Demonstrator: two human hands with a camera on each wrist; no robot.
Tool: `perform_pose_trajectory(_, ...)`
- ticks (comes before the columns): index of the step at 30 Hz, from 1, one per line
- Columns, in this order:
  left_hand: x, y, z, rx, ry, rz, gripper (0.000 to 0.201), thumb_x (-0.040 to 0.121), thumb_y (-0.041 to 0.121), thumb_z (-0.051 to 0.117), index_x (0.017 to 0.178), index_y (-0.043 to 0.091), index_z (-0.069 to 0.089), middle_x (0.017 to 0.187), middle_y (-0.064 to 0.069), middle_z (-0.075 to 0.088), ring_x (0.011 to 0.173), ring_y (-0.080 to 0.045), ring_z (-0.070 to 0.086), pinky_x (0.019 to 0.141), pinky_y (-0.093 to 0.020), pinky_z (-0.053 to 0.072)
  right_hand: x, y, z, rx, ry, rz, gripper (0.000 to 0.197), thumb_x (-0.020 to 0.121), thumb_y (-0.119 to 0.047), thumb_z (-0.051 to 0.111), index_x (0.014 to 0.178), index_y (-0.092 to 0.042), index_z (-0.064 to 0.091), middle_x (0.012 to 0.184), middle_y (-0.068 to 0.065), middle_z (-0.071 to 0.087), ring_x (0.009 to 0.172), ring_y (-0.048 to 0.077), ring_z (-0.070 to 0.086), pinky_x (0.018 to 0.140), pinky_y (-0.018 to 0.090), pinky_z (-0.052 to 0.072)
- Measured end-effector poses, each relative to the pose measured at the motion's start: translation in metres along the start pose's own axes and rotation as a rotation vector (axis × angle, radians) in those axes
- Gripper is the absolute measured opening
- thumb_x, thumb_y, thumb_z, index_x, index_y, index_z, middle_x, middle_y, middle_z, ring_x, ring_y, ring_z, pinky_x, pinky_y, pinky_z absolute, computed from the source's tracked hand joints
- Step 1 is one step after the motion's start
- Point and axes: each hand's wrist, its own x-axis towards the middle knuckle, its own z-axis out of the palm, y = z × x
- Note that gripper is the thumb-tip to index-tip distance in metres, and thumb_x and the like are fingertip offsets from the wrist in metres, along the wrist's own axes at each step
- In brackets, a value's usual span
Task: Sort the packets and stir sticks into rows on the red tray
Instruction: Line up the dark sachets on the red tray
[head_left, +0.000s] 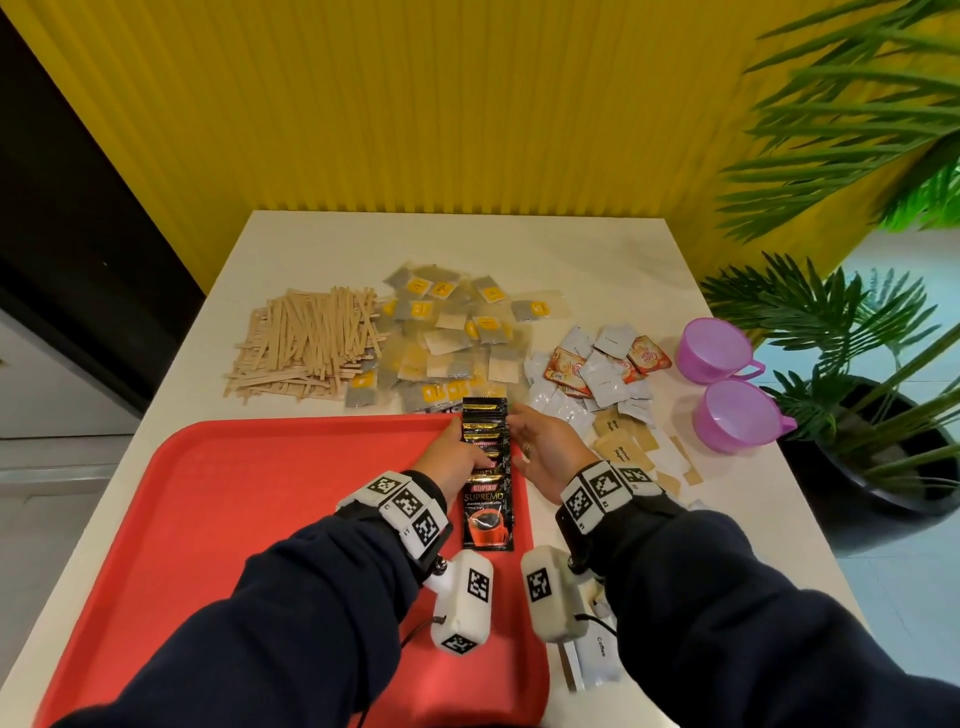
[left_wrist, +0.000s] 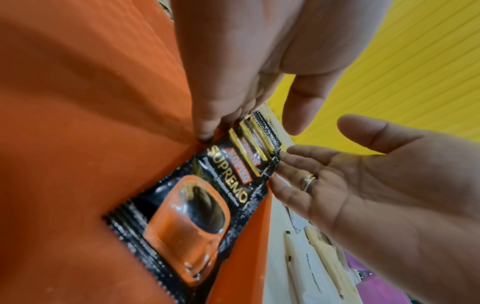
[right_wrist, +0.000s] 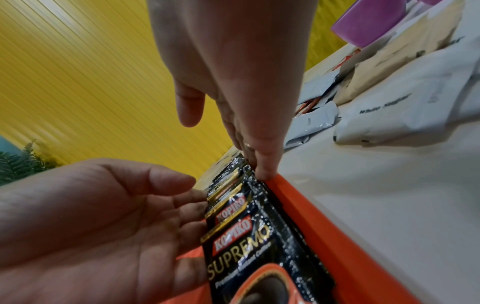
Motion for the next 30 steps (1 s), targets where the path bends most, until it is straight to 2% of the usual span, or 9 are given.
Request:
perform_pose_trajectory(5,-0.001,0.002,-0.001,-0.009,0.017,-0.001,0.055,0.081,-0.019,0.041,0.131,0.005,0.041,0.097,-0.011,0.061,0.086,-0.025,0.059,0.09,-0.044,0.046,0.0,0.0,-0.003,-0.039,0.076,0.023,0.019,0.094,-0.012,0.045,0.107,-0.014,0.059,0.098,-0.001,0.056,0.091,0.007,0.051,0.081,0.026,0.043)
perform_pose_trajectory(7,-0.002,0.002,-0.003,0.01,0.051,-0.009,0.055,0.084,-0.016,0.043,0.135,0.003,0.039,0.099,-0.009,0.06,0.088,-0.023,0.058,0.09,-0.042,0.045,-0.001,0.0,-0.01,-0.123,0.137,0.04,0.02,0.095,-0.015,0.047,0.113,-0.016,0.055,0.114,0.001,0.052,0.114,0.013,0.045,0.097,0.033,0.036)
perform_pose_trajectory(9,-0.002,-0.001,-0.005,0.075,0.138,-0.029,0.058,0.086,-0.01,0.047,0.14,0.006,0.034,0.119,-0.01,0.056,0.106,-0.026,0.054,0.095,-0.039,0.042,-0.006,0.0,-0.018,-0.247,0.163,0.047,0.036,0.095,-0.013,0.046,0.131,-0.01,0.047,0.127,0.009,0.049,0.125,0.022,0.042,0.101,0.037,0.033)
perform_pose_trajectory(11,-0.005,-0.006,-0.009,0.204,0.275,-0.073,0.062,0.084,-0.006,0.054,0.141,0.009,0.034,0.131,-0.013,0.05,0.12,-0.028,0.049,0.102,-0.04,0.04,-0.014,0.003,-0.025,-0.337,0.155,0.07,0.036,0.094,-0.01,0.046,0.129,-0.005,0.049,0.113,0.007,0.054,0.107,0.02,0.052,0.09,0.033,0.042)
perform_pose_trajectory(15,-0.018,-0.02,-0.012,0.455,0.319,-0.154,0.047,0.072,0.0,0.07,0.113,0.007,0.049,0.109,-0.02,0.061,0.107,-0.038,0.059,0.09,-0.042,0.049,-0.028,0.007,-0.014,-0.547,0.168,0.224,0.013,0.092,-0.007,0.048,0.084,-0.012,0.058,0.077,0.002,0.055,0.066,0.011,0.051,0.055,0.02,0.04)
perform_pose_trajectory(19,-0.028,-0.026,-0.011,0.662,0.275,-0.177,0.032,0.073,0.005,0.075,0.1,0.0,0.059,0.105,-0.021,0.065,0.094,-0.031,0.063,0.083,-0.038,0.05,-0.047,0.021,-0.009,-0.981,-0.097,0.181,0.026,0.09,-0.004,0.046,0.106,-0.003,0.067,0.069,0.004,0.055,0.047,0.007,0.046,0.041,0.013,0.033)
perform_pose_trajectory(21,-0.028,-0.025,-0.011,0.723,0.271,-0.158,0.017,0.076,0.011,0.074,0.072,0.008,0.058,0.088,-0.018,0.062,0.078,-0.024,0.056,0.079,-0.037,0.049,-0.057,0.028,-0.006,-1.256,-0.25,0.146,0.033,0.091,-0.006,0.046,0.12,-0.005,0.062,0.091,0.01,0.063,0.065,0.01,0.054,0.052,0.014,0.039)
perform_pose_trajectory(24,-0.025,-0.027,-0.013,0.752,0.267,-0.139,0.032,0.081,0.019,0.069,0.059,0.012,0.048,0.08,-0.013,0.057,0.073,-0.024,0.052,0.076,-0.037,0.048,-0.06,0.036,-0.002,-1.55,-0.329,0.074,0.042,0.09,-0.005,0.043,0.129,-0.016,0.057,0.135,0.005,0.053,0.117,0.02,0.051,0.092,0.025,0.041)
perform_pose_trajectory(30,-0.021,-0.022,-0.013,0.745,0.296,-0.094,0.035,0.083,0.024,0.068,0.058,0.012,0.047,0.081,-0.012,0.059,0.077,-0.024,0.054,0.078,-0.037,0.047,-0.059,0.036,-0.007,-1.574,-0.272,0.044,0.045,0.09,-0.005,0.041,0.13,-0.02,0.054,0.139,0.006,0.048,0.125,0.023,0.046,0.104,0.028,0.036)
